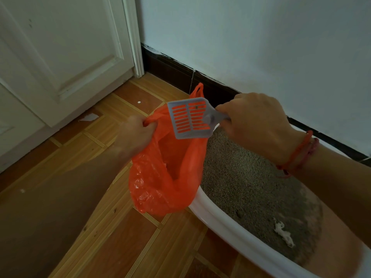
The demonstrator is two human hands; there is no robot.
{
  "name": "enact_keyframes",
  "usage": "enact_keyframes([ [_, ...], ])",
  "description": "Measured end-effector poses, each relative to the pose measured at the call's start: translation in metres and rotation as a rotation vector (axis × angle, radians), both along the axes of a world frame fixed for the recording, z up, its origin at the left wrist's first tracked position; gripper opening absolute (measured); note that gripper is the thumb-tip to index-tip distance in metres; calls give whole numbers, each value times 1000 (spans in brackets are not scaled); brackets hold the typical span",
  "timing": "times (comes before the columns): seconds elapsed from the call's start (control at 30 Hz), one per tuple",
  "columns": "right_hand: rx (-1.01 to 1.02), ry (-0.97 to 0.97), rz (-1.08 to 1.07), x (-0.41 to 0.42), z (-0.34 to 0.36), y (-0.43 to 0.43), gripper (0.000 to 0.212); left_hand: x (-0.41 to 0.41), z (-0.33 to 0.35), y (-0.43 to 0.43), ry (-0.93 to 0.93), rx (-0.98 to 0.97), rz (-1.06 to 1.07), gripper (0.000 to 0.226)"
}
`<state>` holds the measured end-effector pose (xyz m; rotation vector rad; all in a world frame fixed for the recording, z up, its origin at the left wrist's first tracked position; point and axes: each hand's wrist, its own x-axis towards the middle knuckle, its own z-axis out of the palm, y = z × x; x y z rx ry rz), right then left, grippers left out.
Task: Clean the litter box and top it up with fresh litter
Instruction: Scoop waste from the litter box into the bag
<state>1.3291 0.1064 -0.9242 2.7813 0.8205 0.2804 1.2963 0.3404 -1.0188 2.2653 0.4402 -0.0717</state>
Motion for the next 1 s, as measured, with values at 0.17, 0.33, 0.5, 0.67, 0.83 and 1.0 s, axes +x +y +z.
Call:
enact_keyframes([
  [0.17,180,87,-29,1,-2,-28,18,-3,0,0,-25,28,1,40],
  [0.33,309,278,-123,-3,9,-74,21,-5,1,-2,-20,38,-17,38],
  [0.5,185,358,-245,-12,8,-134,31,-4,0,-10,3,34,-46,33],
  [0.67,-168,512,-278,-34,-17,-170,21,-4,-1,-15,14,42,-50,33],
  [0.83,-258,685,-308,-54,-45,-188,25,-5,1,-16,3,46,-68,36],
  [1.0,-296,696,-348,-70,-60,-191,27,-5,1,-13,-9,72,-60,36],
])
